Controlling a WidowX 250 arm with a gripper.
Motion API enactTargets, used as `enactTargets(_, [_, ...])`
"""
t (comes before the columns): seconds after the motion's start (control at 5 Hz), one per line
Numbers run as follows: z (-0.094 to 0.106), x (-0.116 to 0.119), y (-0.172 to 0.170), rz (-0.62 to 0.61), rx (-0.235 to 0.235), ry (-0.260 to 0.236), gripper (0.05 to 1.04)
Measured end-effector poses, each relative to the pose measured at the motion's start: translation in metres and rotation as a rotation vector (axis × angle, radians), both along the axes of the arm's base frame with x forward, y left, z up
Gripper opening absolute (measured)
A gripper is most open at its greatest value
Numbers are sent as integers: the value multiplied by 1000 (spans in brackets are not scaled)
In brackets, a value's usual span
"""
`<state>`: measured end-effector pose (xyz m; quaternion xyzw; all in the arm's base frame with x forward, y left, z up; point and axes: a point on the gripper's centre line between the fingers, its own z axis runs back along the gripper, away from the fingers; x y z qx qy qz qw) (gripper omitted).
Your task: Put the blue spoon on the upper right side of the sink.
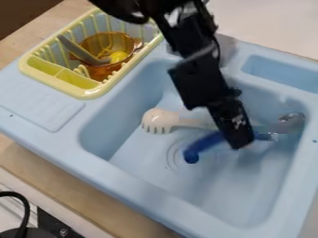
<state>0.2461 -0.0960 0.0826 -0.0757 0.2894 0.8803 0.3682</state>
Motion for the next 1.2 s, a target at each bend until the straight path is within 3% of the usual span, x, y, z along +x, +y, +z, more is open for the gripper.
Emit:
enactTargets(0.2, [19, -5, 5, 23, 35, -73, 353])
enactTargets(0.4, [28, -12, 5, 33, 60, -104, 353])
enactTargets(0.6, [27, -6, 8, 73, 231, -114, 353])
enactTargets(1.0, [46, 14, 14, 125, 539, -193, 353])
enactTargets(1.2, [57, 19, 20, 162, 637, -225, 353])
